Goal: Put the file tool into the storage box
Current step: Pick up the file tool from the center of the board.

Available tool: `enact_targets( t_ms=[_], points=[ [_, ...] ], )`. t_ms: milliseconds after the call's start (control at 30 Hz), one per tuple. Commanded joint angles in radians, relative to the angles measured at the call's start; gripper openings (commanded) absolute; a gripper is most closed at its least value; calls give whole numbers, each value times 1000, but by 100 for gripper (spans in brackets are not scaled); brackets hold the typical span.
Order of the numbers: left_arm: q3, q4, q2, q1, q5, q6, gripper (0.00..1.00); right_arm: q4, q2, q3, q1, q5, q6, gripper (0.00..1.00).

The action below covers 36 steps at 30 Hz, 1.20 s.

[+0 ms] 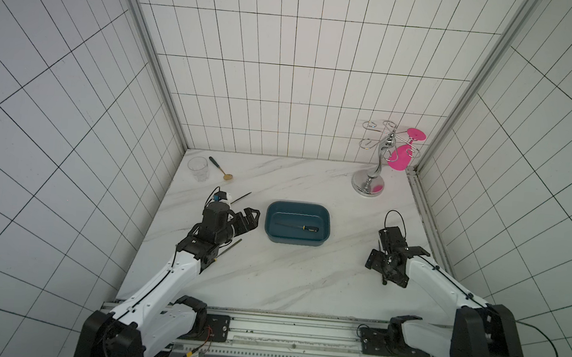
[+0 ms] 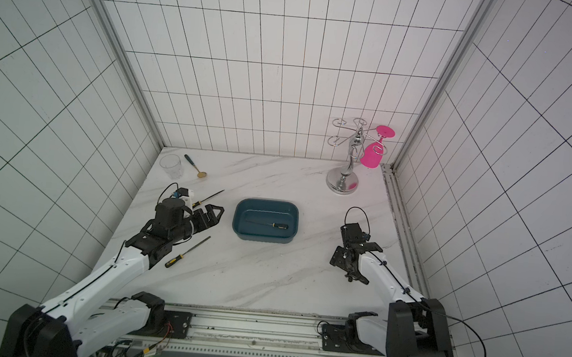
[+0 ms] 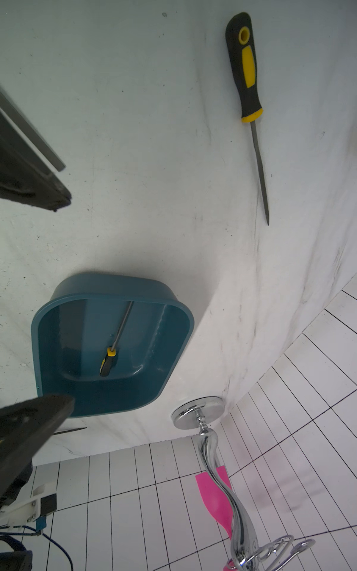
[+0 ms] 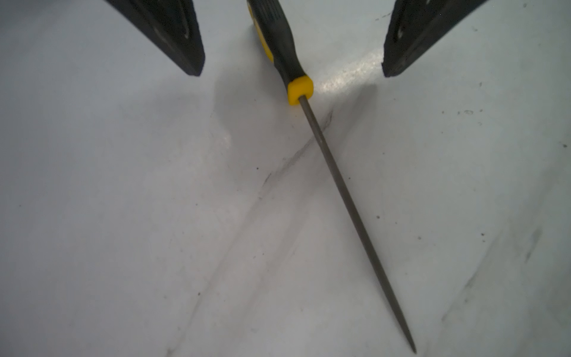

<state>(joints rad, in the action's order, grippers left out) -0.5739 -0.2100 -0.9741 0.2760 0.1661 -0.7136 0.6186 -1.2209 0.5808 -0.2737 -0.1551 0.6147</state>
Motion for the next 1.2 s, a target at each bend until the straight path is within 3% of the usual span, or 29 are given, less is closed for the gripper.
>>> enact_targets(
  t_ms=[0, 333, 567, 867, 1167],
  points=[
    [-17, -24, 27, 3, -10, 15, 98, -34, -6, 15, 11, 59, -17, 92],
    [-11, -35, 30, 2, -18, 21, 98, -118, -24, 23, 11, 156, -61, 88],
    [-9, -35, 28, 2, -28, 21, 98, -171, -42, 45, 10, 290, -76, 77],
    [-7, -22, 6, 2, -29, 23, 98, 6, 83, 65, 10, 147, -65, 76],
    [-7, 6, -41, 2, -10, 26, 98, 86, 160, 26, -2, 142, 27, 70]
  ],
)
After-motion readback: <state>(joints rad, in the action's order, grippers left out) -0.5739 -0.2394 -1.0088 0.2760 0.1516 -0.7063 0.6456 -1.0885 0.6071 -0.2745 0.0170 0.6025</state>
